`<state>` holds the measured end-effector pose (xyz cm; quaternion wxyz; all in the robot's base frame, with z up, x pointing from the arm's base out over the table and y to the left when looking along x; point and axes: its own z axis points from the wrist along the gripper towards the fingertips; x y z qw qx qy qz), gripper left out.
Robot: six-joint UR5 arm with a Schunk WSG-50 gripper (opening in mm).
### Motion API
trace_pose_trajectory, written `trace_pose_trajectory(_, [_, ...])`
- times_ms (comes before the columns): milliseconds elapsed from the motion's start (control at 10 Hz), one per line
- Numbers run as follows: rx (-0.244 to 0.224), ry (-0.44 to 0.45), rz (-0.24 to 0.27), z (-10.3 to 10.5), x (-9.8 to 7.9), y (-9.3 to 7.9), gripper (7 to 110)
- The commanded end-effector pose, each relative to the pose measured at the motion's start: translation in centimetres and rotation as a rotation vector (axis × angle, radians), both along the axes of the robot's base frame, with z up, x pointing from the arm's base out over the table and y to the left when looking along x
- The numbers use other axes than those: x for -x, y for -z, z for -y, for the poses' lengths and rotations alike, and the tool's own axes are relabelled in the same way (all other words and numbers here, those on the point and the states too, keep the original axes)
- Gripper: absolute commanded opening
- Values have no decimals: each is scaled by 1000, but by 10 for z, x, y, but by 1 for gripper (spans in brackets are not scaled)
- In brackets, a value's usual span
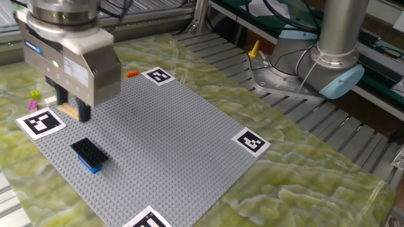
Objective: Stack small Lego blocks one on top of the other
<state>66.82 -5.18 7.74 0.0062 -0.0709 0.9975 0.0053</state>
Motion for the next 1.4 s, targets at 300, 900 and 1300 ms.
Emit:
trace_pose_trajectory(300, [40,49,17,-12,-10,13,7])
trace_pose_trajectory(900, [-22,-576,29,-35,2,19,7])
trace_pose_trajectory(1300, [19,-1031,62,-32,-10,23,7])
